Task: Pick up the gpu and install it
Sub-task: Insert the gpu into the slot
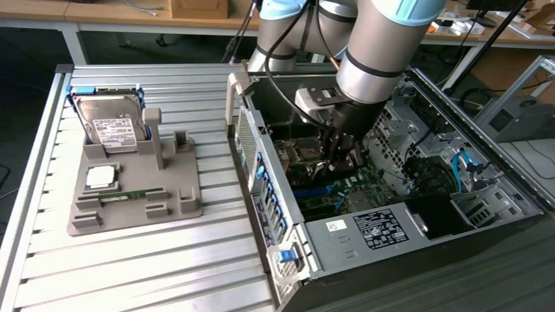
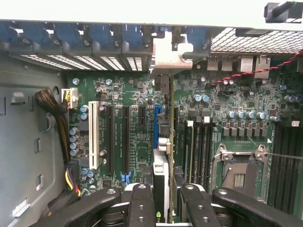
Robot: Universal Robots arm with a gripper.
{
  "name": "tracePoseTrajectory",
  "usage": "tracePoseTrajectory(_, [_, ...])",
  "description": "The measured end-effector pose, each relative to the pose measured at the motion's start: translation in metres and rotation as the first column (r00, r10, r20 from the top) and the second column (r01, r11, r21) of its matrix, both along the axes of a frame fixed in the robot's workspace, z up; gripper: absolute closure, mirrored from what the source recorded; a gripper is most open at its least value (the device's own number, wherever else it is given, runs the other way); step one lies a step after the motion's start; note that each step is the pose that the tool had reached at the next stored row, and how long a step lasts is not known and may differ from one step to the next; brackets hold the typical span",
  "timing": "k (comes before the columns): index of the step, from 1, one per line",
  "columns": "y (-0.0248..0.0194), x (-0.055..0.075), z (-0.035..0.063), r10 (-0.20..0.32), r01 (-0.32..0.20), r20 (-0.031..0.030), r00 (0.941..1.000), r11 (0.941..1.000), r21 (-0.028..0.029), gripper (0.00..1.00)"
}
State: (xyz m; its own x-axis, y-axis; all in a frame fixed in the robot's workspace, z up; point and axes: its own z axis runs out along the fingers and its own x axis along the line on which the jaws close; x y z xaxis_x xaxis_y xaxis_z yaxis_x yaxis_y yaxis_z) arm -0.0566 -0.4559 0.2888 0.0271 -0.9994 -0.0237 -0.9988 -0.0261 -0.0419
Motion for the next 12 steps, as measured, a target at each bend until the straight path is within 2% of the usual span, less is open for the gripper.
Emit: tracePoseTrajectory(12, [0.0, -0.0054, -0.0085, 0.0, 0.0, 0.0, 1.0, 1.0, 0.0, 0.73])
